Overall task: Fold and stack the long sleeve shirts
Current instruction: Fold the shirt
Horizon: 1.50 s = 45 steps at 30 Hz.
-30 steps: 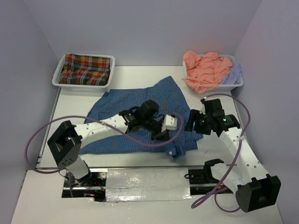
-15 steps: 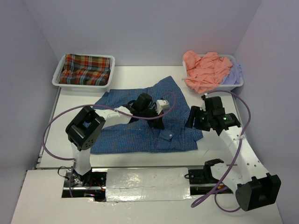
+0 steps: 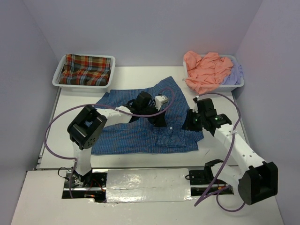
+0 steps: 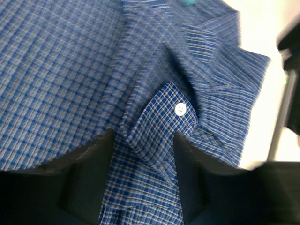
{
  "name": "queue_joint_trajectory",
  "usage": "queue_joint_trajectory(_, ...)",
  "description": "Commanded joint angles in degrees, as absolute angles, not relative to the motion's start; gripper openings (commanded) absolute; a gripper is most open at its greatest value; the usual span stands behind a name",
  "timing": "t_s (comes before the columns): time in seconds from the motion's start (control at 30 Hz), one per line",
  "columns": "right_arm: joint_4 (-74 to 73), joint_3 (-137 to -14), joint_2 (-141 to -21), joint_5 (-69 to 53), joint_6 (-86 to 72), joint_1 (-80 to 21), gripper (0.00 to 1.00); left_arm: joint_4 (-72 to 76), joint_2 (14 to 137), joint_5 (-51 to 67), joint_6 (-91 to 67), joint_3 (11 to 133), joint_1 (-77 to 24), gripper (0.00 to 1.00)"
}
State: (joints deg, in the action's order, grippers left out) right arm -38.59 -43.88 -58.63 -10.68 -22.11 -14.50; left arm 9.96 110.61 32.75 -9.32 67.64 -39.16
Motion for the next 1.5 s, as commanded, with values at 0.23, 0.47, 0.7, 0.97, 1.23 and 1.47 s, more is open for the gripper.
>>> queue_joint_trajectory(0.23,-26.1,-46.7,-70.8,-5.4,-26.7,-25.6,0.25,2.8,107.1,15.2,-7.1,71.9,-39.2,0.85)
queue_joint_trajectory(0.47,-22.1,-48.6,-83.3,-2.9,-27.8,-26.1,0.23,-4.5,103.4,10.6,-3.6,73.1,-38.9,0.86)
queue_joint_trajectory(0.7,-20.3,-48.4,-85.6,-2.9,-28.6,-26.2,0.36,-15.5,92.0,5.5,3.8,69.6,-36.6,0.90)
queue_joint_trajectory(0.97,-33.6,-45.5,-62.2,6.1,-34.5,-25.6,0.82,-34.4,77.4,5.5,17.1,62.2,-14.7,0.99)
queue_joint_trajectory(1.23,-41.2,-30.3,-47.0,7.4,-47.9,-19.3,0.91,-45.4,74.8,15.0,35.9,48.7,16.4,0.99)
queue_joint_trajectory(1.47,-38.3,-26.5,-52.4,8.6,-51.1,-19.0,0.90,-40.4,82.8,17.1,36.7,43.4,19.0,0.99)
